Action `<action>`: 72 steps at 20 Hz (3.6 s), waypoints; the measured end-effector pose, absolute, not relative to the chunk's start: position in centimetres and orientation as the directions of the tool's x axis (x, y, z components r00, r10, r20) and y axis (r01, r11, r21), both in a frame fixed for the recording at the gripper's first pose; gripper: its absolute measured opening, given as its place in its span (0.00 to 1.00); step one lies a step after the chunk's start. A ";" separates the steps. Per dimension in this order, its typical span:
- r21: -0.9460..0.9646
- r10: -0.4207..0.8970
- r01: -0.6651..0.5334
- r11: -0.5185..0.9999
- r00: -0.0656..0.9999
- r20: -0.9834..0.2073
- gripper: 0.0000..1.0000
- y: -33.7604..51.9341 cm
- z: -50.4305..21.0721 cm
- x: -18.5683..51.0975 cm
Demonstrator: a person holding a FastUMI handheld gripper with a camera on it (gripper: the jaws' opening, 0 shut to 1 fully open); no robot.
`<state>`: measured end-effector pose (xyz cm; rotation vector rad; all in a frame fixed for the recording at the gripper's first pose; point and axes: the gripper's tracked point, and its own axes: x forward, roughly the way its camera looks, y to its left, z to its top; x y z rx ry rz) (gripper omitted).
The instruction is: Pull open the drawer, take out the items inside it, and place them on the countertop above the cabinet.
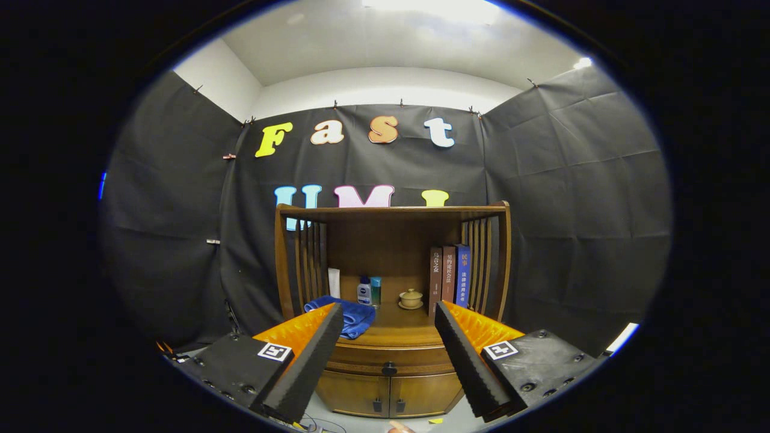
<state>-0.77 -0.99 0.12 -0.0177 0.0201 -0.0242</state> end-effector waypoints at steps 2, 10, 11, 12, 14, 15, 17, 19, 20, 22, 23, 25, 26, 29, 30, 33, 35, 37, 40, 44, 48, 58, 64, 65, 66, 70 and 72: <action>-0.019 -0.025 0.025 0.999 0.999 -0.022 1.00 -1.0 0.1 -0.7; -0.009 -0.028 0.028 1.000 0.999 -0.038 1.00 -1.5 -1.3 0.8; -0.007 -0.027 0.026 1.000 0.999 -0.045 1.00 -1.4 -1.7 1.2; -0.004 -0.026 0.025 1.000 0.998 -0.054 1.00 -1.5 -2.4 1.6; 0.004 -0.022 0.022 1.000 0.997 -0.076 1.00 -1.6 -4.0 2.7; 0.006 -0.022 0.023 1.000 0.995 -0.093 1.00 -1.8 -5.2 3.4; 0.012 -0.022 0.024 1.000 0.992 -0.126 1.00 -2.0 -7.6 4.7; 0.018 -0.020 0.023 1.000 0.987 -0.158 1.00 -2.0 -10.6 6.1; 0.018 -0.018 0.022 1.000 0.984 -0.178 1.00 -2.0 -12.3 6.7; 0.016 -0.016 0.020 1.000 0.975 -0.220 1.00 -1.9 -15.5 8.1; 0.014 -0.019 0.023 1.000 0.970 -0.243 1.00 -1.9 -17.3 8.9; 0.019 -0.020 0.027 0.999 0.958 -0.286 1.00 -2.1 -20.1 10.3; 0.025 -0.021 0.030 0.999 0.952 -0.307 1.00 -2.3 -21.5 10.8; 0.044 -0.028 0.047 0.998 0.933 -0.359 1.00 -2.5 -25.8 12.2; 0.041 -0.035 0.054 0.998 0.925 -0.379 1.00 -2.6 -27.1 12.6; 0.032 -0.049 0.070 0.997 0.897 -0.439 1.00 -2.8 -30.8 14.4; 0.043 -0.046 0.075 0.996 0.883 -0.468 0.99 -3.0 -32.7 15.2; 0.047 -0.049 0.083 0.995 0.868 -0.495 0.96 -3.1 -34.3 16.2; 0.040 -0.053 0.086 0.995 0.856 -0.514 0.86 -3.3 -35.8 17.2; 0.032 -0.046 0.077 0.997 0.832 -0.553 0.73 -3.1 -37.7 17.6; 0.025 -0.054 0.081 0.996 0.836 -0.546 0.45 -3.1 -37.7 17.7; 0.026 -0.054 0.083 0.996 0.821 -0.568 0.36 -2.7 -37.4 13.9; 0.040 -0.049 0.091 0.995 0.800 -0.598 0.36 -2.5 -36.7 9.0; 0.040 -0.049 0.091 0.995 0.797 -0.602 0.36 -2.4 -36.5 8.3; 0.039 -0.049 0.091 0.995 0.796 -0.603 0.36 -2.4 -36.4 7.5; 0.046 -0.046 0.095 0.994 0.783 -0.620 0.36 -2.1 -36.0 4.5; 0.045 -0.048 0.098 0.994 0.777 -0.628 0.36 -2.1 -35.8 3.3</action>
